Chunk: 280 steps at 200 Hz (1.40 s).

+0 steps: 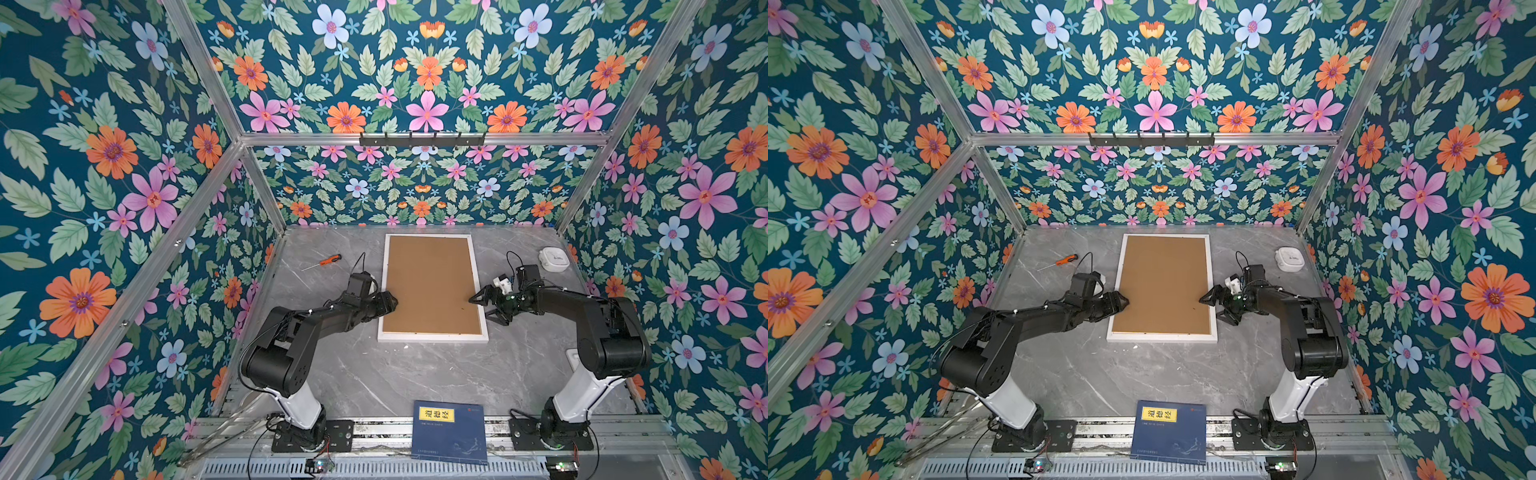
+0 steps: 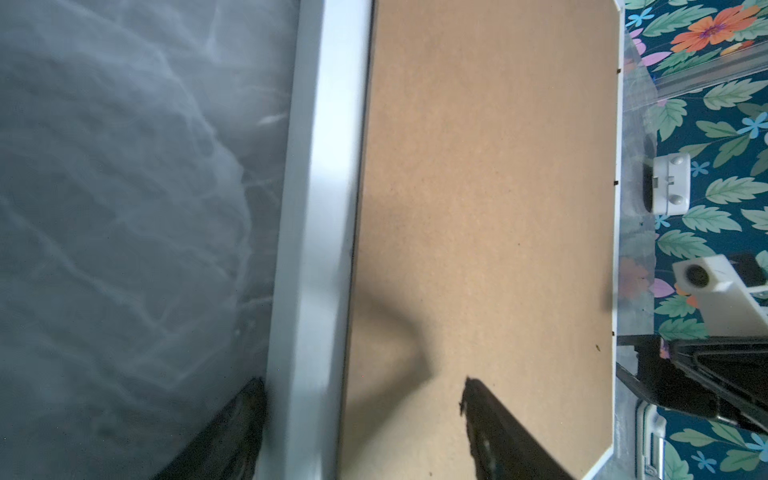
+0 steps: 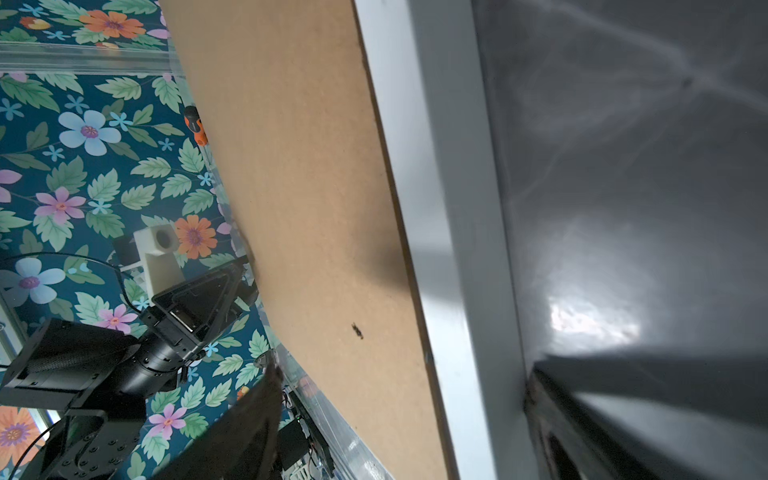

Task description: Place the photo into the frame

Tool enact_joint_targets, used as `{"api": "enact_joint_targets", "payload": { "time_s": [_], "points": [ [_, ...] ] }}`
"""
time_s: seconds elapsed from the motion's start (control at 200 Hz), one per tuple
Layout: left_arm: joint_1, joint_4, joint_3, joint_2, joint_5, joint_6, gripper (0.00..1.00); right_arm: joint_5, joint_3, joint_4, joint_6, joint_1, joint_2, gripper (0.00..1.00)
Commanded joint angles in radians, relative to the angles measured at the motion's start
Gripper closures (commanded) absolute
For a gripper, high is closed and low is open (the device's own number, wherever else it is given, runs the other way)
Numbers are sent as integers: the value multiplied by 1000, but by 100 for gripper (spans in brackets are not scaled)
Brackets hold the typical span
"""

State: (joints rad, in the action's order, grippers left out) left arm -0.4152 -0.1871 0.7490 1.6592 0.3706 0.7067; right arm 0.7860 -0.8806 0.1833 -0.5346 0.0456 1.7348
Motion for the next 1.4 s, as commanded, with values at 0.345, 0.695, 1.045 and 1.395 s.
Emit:
{"api": "enact_joint_targets", "payload": {
  "time_s": [0.345, 0.695, 1.045, 1.395],
  "points": [
    [-33, -5, -164, -170, 86, 100, 22, -127, 97, 228, 19, 25, -173, 9],
    [-32, 343, -8, -252, 121, -16, 20, -206, 46, 315, 27, 27, -266, 8],
    [-42, 394, -30, -266, 157, 15, 22, -195, 45, 312, 18, 27, -251, 8],
    [-86, 310, -17, -191, 165, 64, 23, -200, 52, 324, 15, 27, -260, 8]
  ]
}}
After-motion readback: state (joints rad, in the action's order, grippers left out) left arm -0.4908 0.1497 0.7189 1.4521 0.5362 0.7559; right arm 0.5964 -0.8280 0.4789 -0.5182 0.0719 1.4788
